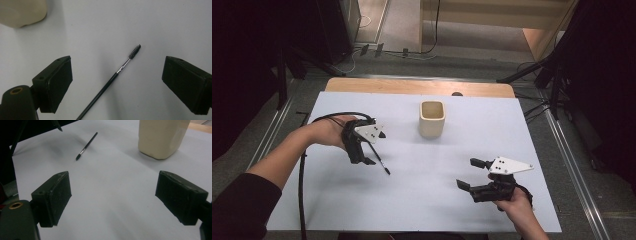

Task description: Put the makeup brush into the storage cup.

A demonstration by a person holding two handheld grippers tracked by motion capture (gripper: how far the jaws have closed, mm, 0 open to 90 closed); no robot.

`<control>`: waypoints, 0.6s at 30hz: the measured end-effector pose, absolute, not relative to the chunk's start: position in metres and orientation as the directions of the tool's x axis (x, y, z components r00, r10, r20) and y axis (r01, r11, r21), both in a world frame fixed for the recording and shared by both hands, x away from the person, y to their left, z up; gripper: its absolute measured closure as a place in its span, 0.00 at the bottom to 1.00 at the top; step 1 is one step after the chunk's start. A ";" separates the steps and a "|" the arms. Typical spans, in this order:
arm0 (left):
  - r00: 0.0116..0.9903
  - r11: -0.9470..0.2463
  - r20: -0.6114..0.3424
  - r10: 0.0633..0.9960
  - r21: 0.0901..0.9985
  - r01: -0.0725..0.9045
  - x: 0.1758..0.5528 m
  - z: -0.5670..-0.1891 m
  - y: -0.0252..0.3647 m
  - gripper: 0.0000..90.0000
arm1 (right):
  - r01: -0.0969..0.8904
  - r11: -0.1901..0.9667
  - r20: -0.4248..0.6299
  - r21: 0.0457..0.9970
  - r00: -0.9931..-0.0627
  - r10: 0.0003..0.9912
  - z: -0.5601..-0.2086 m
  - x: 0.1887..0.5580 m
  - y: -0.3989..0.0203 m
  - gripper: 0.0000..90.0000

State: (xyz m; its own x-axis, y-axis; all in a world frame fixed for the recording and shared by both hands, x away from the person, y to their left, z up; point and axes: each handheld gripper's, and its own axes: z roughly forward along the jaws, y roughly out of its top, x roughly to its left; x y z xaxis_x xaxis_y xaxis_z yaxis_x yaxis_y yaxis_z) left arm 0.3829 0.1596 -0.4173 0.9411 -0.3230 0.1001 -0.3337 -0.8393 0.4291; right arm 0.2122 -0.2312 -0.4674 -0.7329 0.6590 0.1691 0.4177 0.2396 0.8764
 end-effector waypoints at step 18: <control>0.868 -0.805 0.100 -0.486 0.336 -0.490 0.387 -0.422 0.148 0.11 | 0.413 0.239 0.171 0.879 -0.740 0.651 -0.467 0.212 -0.231 0.16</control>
State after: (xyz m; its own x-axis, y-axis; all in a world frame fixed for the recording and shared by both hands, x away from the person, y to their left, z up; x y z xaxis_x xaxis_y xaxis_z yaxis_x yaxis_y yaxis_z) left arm 0.3874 0.1477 -0.4218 0.8680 -0.4865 0.1000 -0.4897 -0.8047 0.3358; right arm 0.2116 -0.2309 -0.4671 -0.7395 0.6511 0.1708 0.4134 0.2391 0.8786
